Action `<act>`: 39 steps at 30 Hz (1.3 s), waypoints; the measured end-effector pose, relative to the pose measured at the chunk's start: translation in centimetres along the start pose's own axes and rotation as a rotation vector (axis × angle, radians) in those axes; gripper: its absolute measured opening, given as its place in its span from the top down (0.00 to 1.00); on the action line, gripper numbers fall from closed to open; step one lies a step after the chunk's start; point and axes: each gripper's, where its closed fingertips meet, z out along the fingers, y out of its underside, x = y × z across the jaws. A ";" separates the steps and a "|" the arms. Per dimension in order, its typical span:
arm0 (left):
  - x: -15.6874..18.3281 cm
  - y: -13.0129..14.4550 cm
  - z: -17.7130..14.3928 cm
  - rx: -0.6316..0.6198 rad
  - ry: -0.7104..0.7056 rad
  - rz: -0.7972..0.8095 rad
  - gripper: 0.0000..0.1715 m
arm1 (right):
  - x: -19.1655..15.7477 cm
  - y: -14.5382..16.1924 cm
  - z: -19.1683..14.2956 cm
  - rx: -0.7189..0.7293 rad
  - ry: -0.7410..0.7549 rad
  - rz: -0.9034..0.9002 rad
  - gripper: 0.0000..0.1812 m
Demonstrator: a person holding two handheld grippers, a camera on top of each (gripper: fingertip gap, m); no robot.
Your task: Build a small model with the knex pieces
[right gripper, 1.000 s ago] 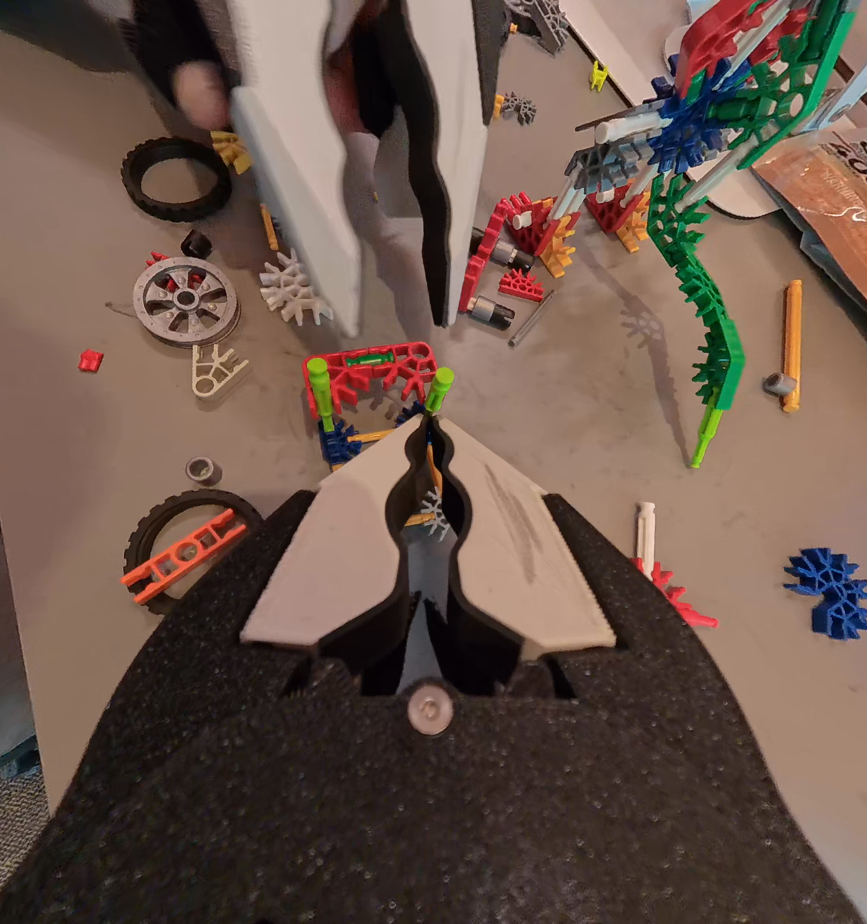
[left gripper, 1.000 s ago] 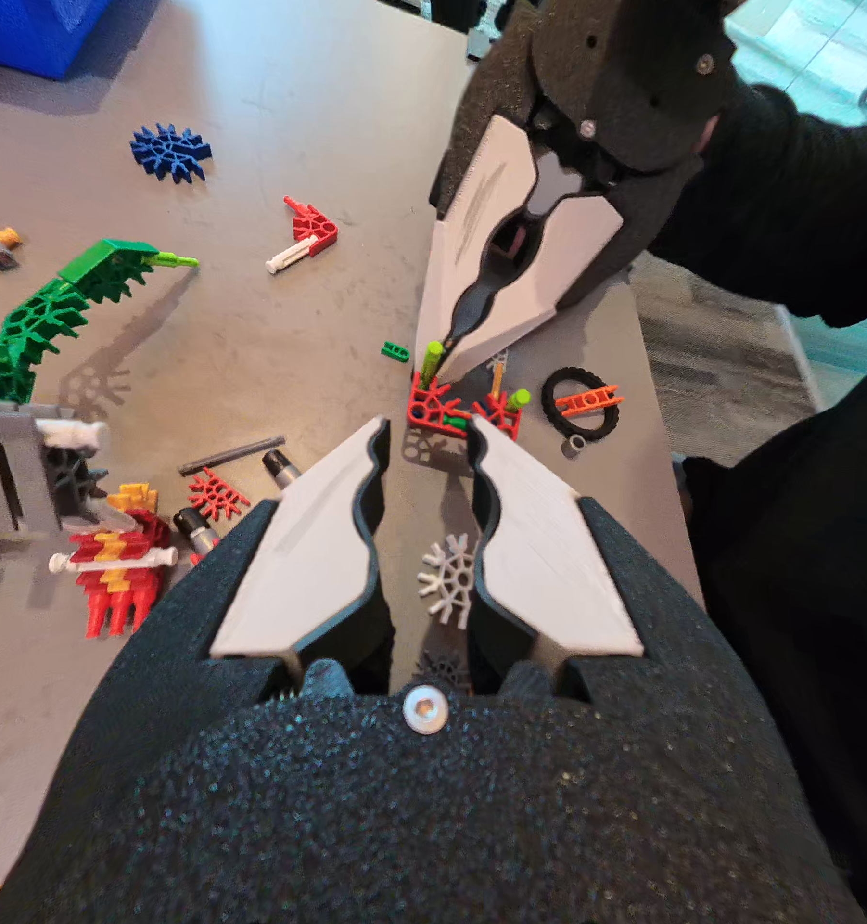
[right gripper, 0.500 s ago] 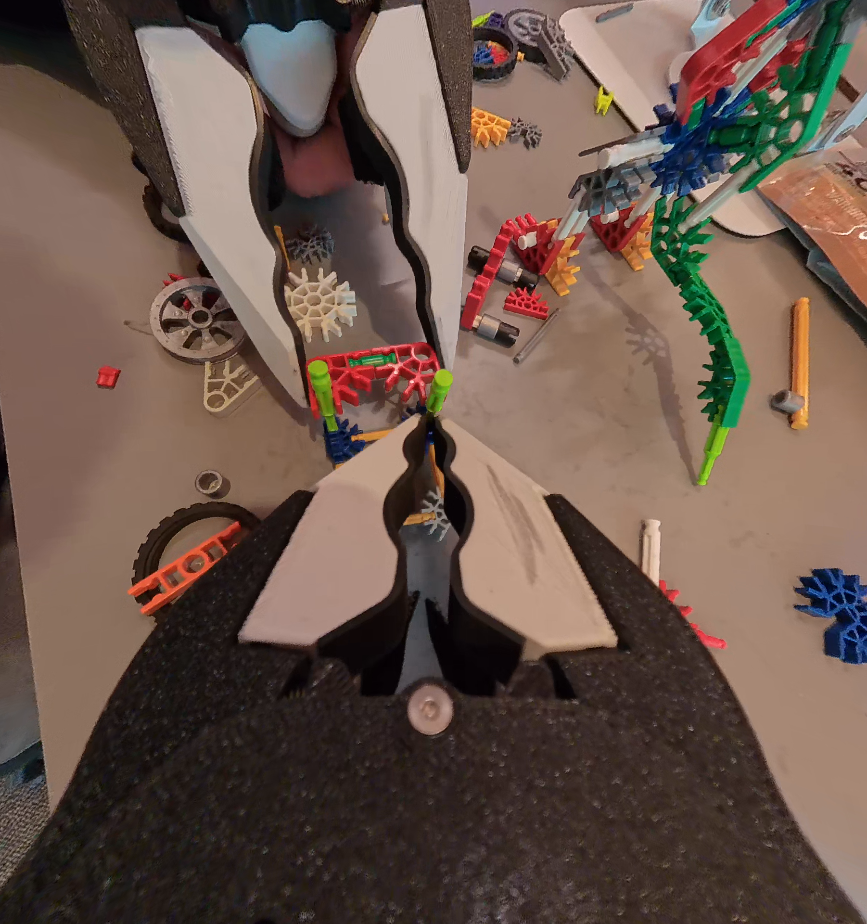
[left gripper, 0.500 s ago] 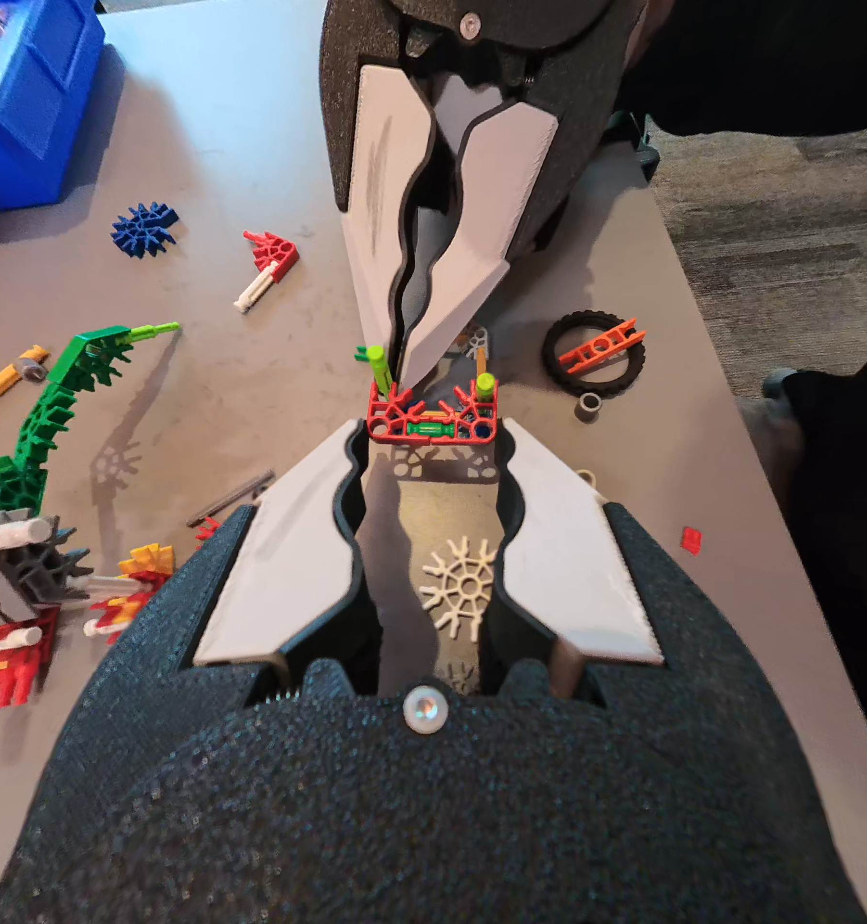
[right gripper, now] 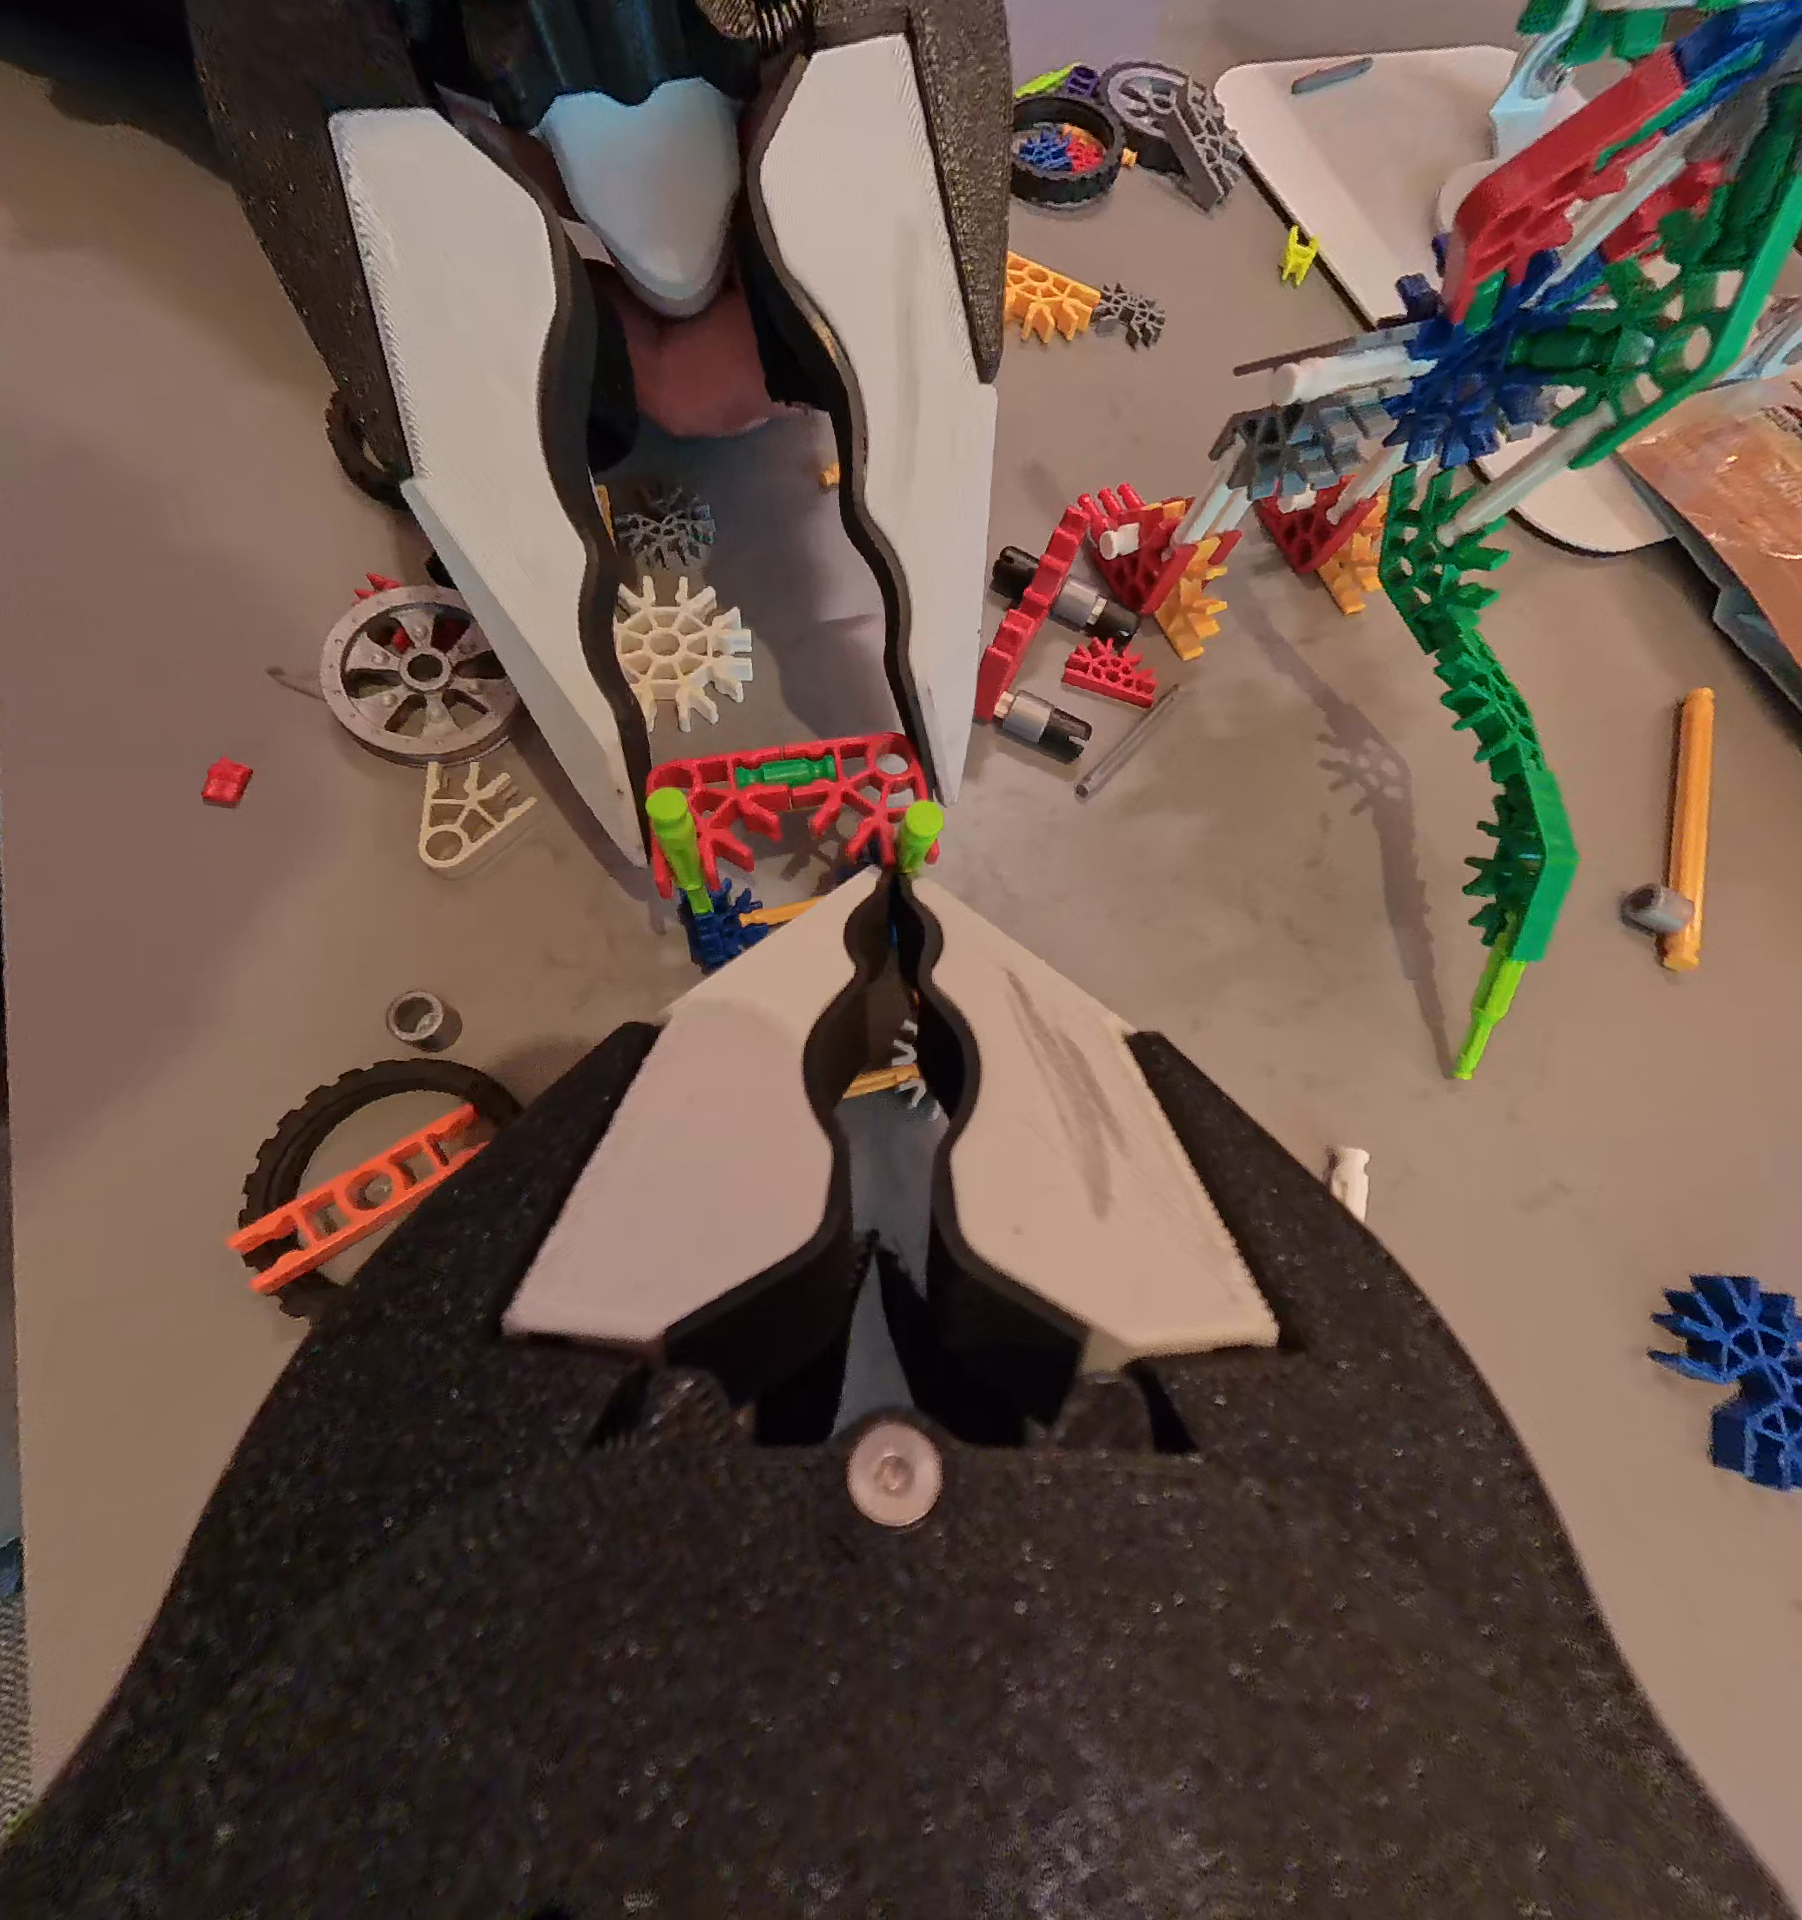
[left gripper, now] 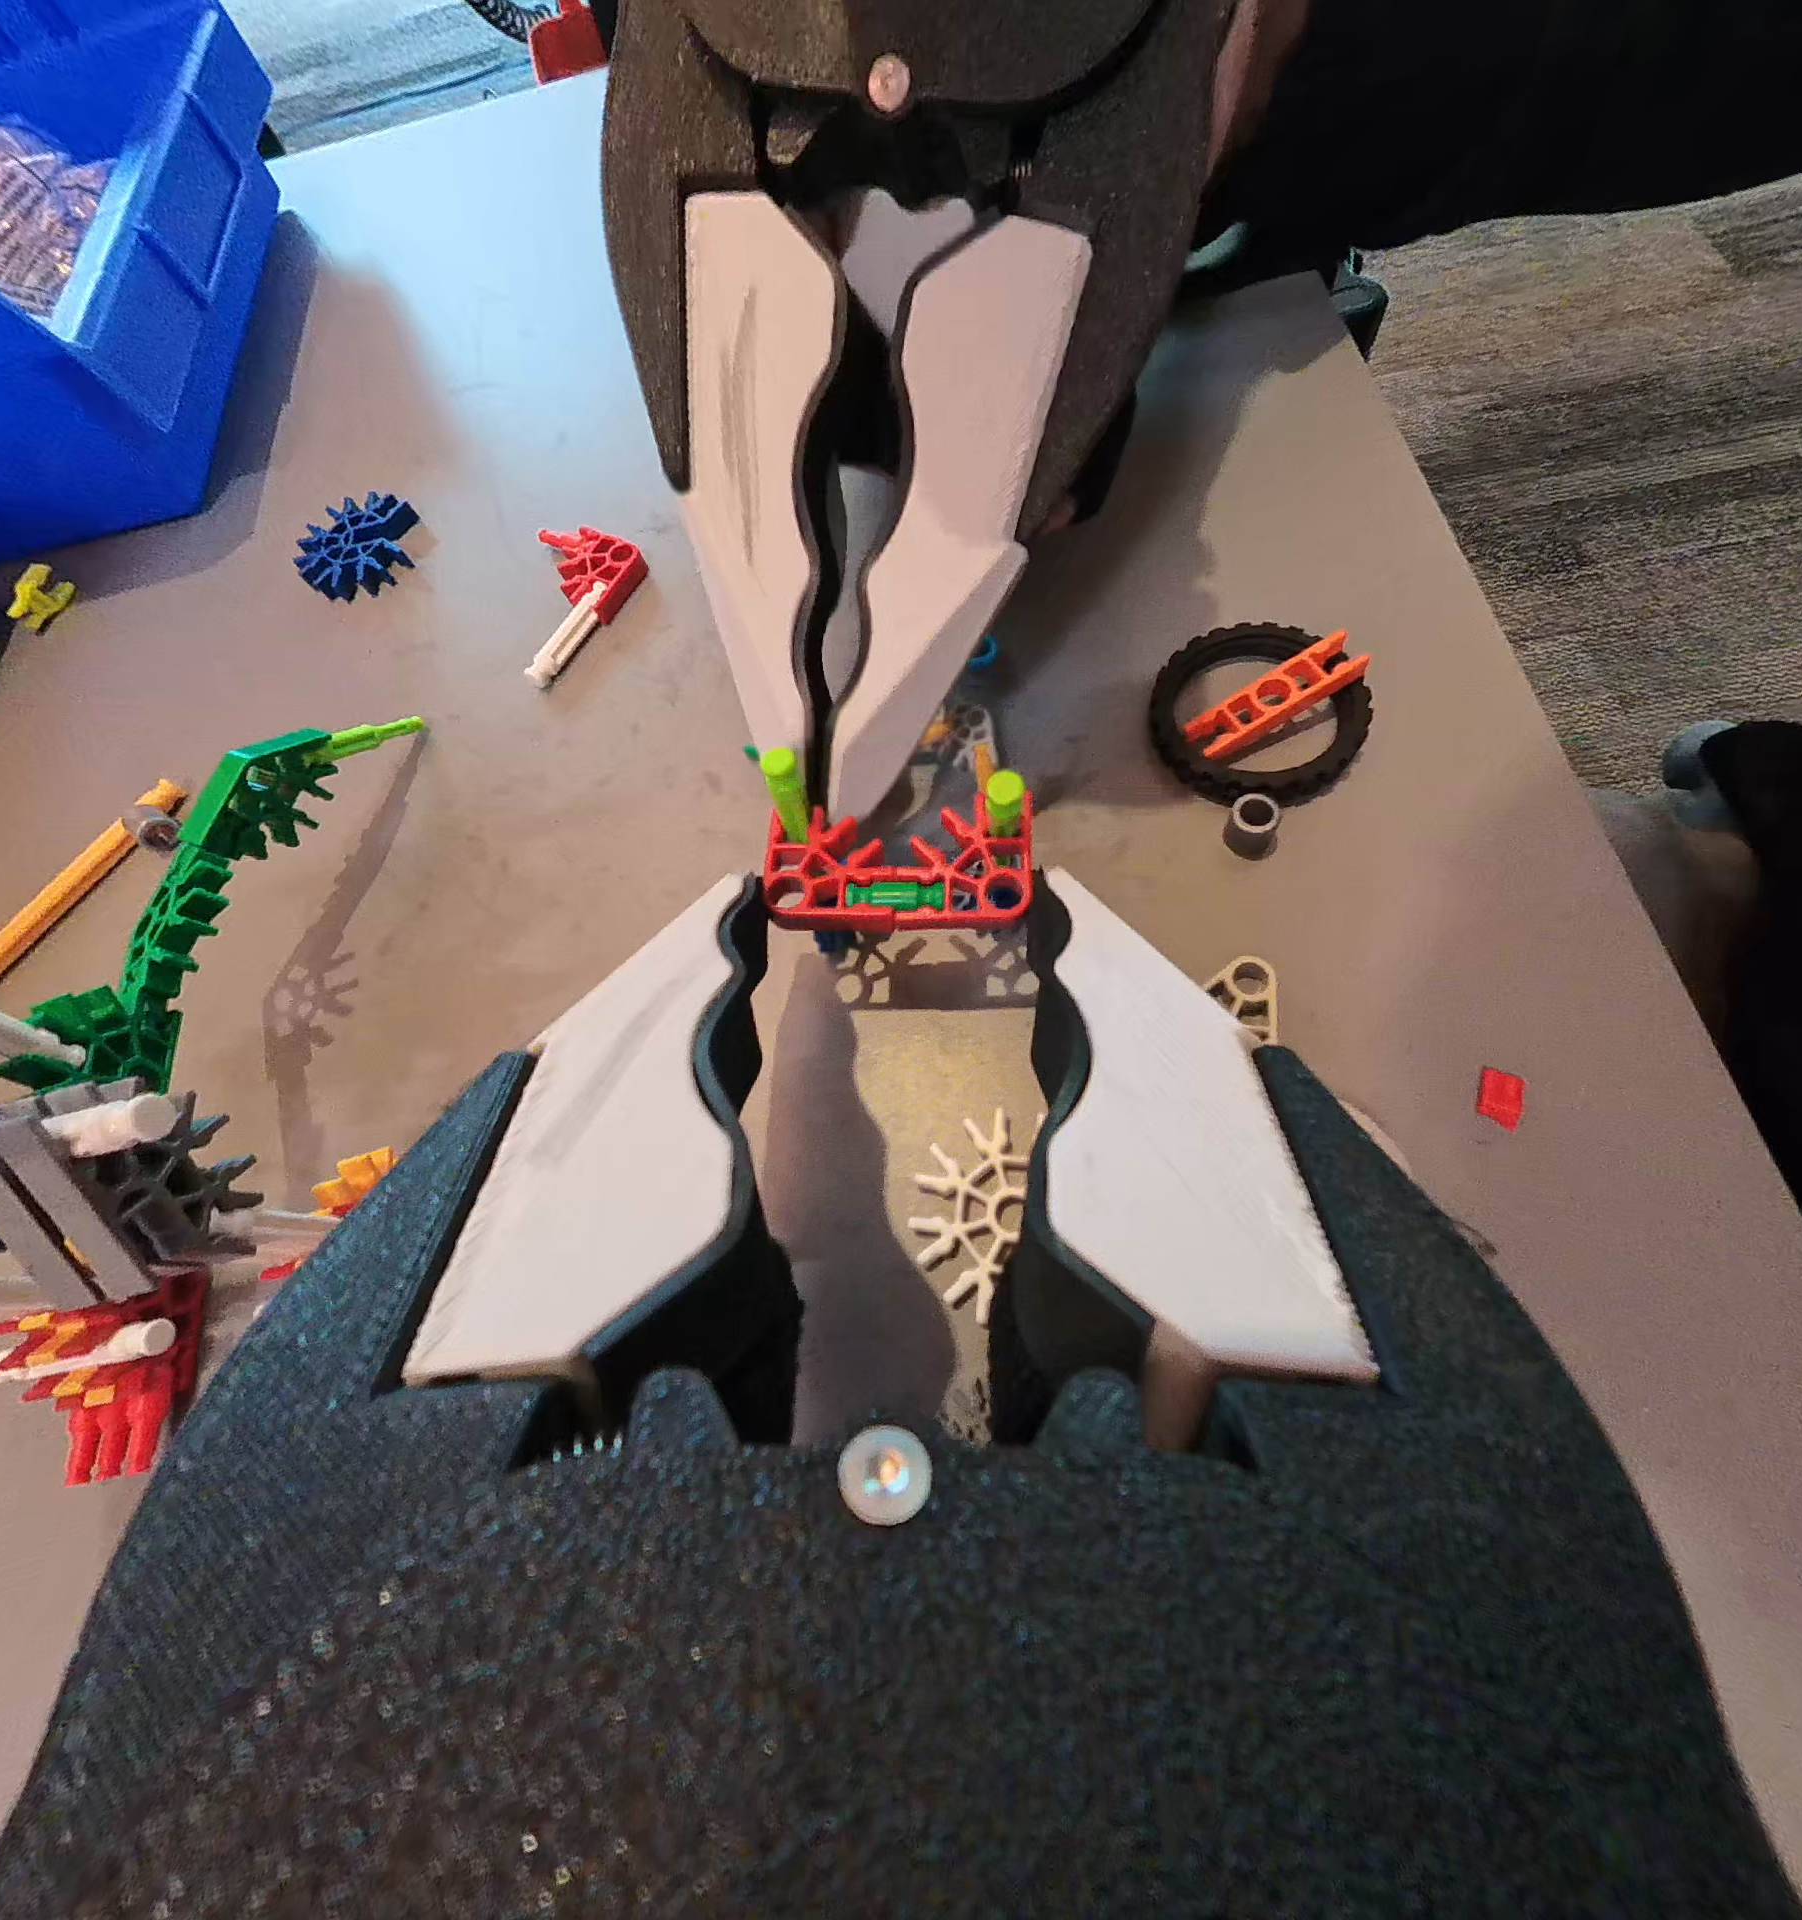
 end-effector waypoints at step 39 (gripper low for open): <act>0.0 1.7 -1.4 -0.025 0.217 -0.021 0.72 | 0.8 -2.2 -0.2 -0.023 0.101 -0.572 0.96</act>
